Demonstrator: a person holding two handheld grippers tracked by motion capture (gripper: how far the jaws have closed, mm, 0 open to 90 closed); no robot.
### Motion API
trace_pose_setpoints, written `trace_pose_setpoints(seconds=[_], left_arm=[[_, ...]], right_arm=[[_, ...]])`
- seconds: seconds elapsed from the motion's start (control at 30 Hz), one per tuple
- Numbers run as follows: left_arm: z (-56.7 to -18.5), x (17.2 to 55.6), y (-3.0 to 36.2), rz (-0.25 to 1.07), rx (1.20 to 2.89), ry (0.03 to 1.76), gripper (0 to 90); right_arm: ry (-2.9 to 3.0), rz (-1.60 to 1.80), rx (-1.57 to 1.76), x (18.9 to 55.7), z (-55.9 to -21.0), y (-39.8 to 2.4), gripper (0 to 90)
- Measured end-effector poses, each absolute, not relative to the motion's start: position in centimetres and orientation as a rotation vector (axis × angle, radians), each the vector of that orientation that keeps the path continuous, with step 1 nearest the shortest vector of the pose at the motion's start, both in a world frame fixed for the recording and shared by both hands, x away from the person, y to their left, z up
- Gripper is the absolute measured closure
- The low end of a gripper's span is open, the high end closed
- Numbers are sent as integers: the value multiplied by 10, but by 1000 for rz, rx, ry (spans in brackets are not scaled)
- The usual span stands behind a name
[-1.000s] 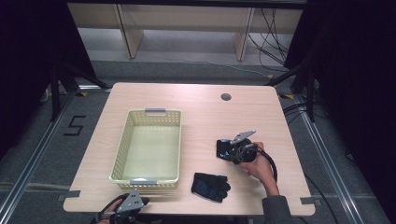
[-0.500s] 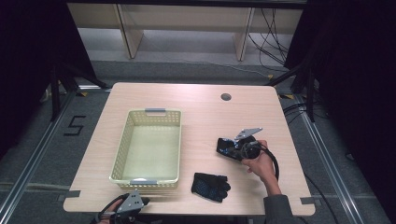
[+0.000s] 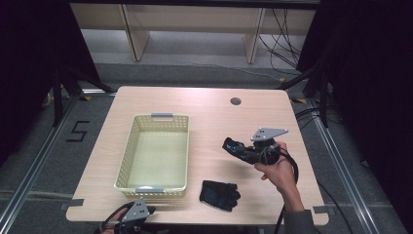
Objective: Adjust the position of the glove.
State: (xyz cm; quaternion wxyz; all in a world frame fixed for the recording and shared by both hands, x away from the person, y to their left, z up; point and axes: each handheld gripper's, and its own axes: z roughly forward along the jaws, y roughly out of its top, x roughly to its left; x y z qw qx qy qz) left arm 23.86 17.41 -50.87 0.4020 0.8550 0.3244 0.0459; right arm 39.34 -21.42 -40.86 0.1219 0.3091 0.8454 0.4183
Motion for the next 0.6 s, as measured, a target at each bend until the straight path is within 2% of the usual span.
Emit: trace_pose_setpoints(seconds=[0.2,0.27,0.6], left_arm=[[-508,240,175,158,2200,791,165],[-508,239,175,120,2180,807,165],[-509,239,174,134,2162,820,165]], right_arm=[[2516,1238,818,369,-408,-197,897],[2538,1233,802,362,-411,-193,897],[2590,1217,732,338,-421,-178,897]])
